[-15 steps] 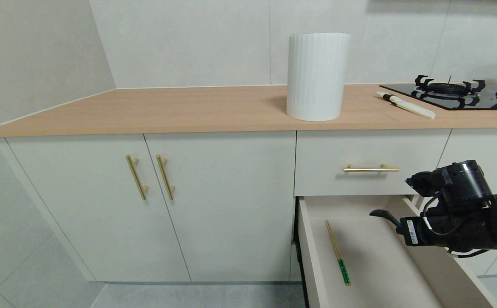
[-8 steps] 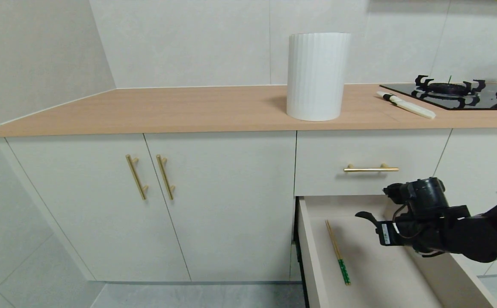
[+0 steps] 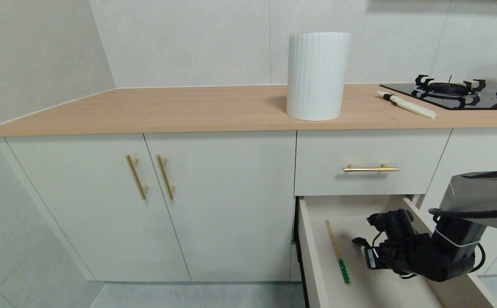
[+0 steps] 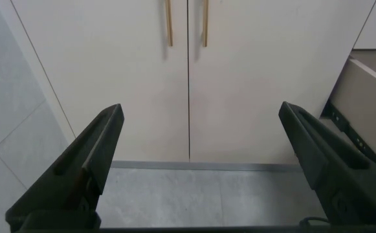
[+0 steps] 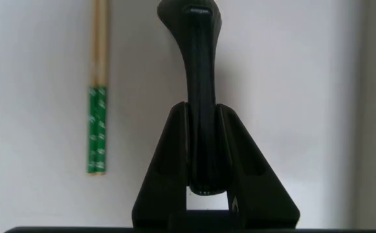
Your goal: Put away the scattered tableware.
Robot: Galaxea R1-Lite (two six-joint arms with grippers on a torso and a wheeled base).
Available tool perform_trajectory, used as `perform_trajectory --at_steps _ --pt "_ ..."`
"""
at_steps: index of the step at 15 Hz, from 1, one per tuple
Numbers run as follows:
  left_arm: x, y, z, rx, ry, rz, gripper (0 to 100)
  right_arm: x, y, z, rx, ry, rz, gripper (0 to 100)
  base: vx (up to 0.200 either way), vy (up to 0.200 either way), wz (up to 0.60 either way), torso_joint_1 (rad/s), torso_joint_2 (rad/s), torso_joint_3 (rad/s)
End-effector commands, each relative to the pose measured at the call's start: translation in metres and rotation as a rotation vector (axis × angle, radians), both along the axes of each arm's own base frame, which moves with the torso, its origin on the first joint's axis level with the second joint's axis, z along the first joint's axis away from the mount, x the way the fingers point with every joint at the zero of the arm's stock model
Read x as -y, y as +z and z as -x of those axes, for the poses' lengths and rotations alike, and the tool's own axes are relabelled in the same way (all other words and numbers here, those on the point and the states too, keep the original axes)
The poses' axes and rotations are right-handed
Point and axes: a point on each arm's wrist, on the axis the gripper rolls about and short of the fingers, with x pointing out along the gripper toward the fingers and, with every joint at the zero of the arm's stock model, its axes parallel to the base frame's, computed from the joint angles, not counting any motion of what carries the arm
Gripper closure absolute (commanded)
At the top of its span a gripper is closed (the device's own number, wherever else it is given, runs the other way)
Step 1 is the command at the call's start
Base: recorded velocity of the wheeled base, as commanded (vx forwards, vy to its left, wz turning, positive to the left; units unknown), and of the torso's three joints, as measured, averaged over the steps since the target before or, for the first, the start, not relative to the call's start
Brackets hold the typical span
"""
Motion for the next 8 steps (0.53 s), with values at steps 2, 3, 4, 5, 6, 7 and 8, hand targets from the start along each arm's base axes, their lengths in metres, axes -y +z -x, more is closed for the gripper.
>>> perform_trajectory --at_steps 2,3,4,5,6,7,8 --pt "0.0 0.0 0.0 0.0 0.001 0.0 0 0.0002 -0.0222 0.0024 -0.06 0.004 0.017 100 0.0 0.0 0.0 0.0 0.0 0.0" --pt "0.0 0.0 0.0 0.0 0.001 0.0 0 -0.0003 -0.0236 0.0024 -0.063 0.005 0.018 100 0.0 0.0 0.0 0.0 0.0 0.0" --pt "0.0 0.0 0.0 0.0 0.001 0.0 0 -0.0007 -0.0248 0.0008 -0.061 0.005 0.018 100 0.0 0.0 0.0 0.0 0.0 0.0" --pt "0.0 0.0 0.0 0.0 0.001 0.0 0 -0.0008 -0.0252 0.0006 -0.063 0.005 0.018 100 0.0 0.0 0.0 0.0 0.0 0.0" --pt "0.0 0.0 0.0 0.0 0.001 0.0 0 -0.0008 -0.0252 0.0006 -0.063 0.005 0.018 100 0.0 0.0 0.0 0.0 0.0 0.0" --pt "0.0 0.0 0.0 0.0 0.001 0.0 0 -0.0007 -0.0258 0.0007 -0.064 0.005 0.018 100 0.0 0.0 0.0 0.0 0.0 0.0" --pt "0.0 -0.0001 0.0 -0.001 0.001 0.0 0 -0.0008 -0.0257 0.0006 -0.063 0.005 0.018 100 0.0 0.0 0.0 0.0 0.0 0.0"
